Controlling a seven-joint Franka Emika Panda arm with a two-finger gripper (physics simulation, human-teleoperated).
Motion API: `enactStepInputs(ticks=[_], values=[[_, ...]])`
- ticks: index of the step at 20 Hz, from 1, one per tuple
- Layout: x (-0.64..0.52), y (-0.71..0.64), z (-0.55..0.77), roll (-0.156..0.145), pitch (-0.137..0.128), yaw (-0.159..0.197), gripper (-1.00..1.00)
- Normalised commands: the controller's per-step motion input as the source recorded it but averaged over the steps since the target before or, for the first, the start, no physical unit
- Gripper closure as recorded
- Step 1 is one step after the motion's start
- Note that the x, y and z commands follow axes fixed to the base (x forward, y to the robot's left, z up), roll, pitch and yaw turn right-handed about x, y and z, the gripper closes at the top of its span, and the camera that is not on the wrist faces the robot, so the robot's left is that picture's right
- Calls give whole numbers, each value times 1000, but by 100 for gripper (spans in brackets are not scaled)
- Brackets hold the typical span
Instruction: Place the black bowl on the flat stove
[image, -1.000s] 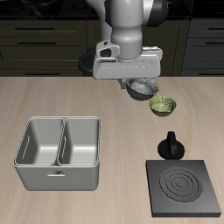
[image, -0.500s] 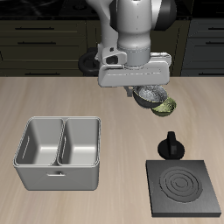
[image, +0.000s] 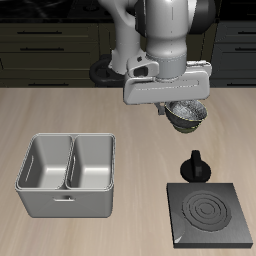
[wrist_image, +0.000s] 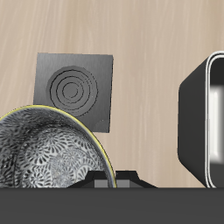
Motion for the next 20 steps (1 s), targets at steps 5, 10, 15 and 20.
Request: enactStepInputs(ticks=[5, 10, 15, 20], values=[[324, 313, 55, 29, 4, 17, 100], [263, 125, -6, -16, 8, 23, 100], [323, 67, -35, -16, 24, 13, 100], [186, 27, 17, 0, 11, 1, 100]])
